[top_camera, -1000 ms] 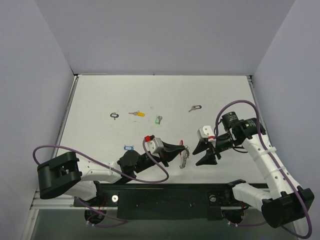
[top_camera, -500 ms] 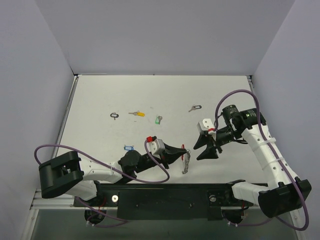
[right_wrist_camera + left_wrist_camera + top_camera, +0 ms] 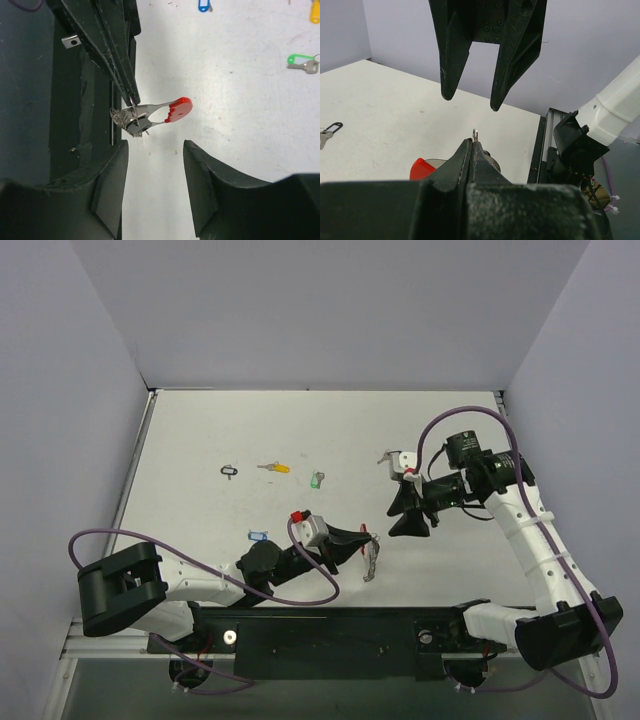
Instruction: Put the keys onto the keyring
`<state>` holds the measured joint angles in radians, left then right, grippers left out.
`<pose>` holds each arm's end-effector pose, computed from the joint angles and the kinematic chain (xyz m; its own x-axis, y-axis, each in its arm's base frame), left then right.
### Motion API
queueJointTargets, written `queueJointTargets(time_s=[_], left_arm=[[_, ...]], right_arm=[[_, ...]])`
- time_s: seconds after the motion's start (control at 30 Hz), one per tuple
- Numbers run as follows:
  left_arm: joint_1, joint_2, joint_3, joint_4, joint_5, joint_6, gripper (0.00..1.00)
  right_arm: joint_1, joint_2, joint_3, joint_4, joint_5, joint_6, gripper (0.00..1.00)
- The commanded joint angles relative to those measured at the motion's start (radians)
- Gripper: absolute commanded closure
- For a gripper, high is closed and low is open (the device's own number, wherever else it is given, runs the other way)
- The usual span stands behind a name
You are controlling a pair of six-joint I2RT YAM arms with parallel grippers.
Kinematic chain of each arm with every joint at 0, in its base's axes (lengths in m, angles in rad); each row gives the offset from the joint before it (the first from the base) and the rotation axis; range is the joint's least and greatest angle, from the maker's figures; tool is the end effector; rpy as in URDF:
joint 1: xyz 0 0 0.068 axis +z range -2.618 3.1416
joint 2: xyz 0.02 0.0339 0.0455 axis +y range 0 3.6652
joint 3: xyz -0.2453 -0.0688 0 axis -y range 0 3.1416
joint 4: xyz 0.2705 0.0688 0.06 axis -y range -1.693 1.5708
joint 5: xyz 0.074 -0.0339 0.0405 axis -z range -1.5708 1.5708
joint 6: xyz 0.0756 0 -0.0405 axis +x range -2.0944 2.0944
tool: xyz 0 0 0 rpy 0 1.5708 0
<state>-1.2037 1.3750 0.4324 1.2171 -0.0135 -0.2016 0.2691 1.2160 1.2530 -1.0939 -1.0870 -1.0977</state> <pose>0.1172 -0.3018 0.2111 -0.0906 -0.3222 -0.9423 0.9293 0.3128 -0.1963 0.2295 0.1327 0.3184 0.1010 -0.4017 -0.9102 -0.9948 -0.0545 -0.0863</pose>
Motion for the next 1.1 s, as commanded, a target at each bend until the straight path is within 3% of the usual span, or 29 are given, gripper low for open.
queueJointTargets(time_s=[0.0, 0.23, 1.07], left_arm=[[-0.010, -0.028, 0.022, 0.099, -0.059, 0.011, 1.00], [-0.014, -0.018, 0.026, 0.128, -0.069, 0.014, 1.00], [-0.023, -0.017, 0.031, 0.147, -0.063, 0.008, 1.00]], right_arm=[[0.025, -0.056, -0.050, 0.178, -0.004, 0.189, 0.57], [0.051, -0.121, -0.176, 0.373, -0.039, 0.337, 0.57], [0.079, -0.101, -0.191, 0.261, -0.171, 0.182, 0.74]])
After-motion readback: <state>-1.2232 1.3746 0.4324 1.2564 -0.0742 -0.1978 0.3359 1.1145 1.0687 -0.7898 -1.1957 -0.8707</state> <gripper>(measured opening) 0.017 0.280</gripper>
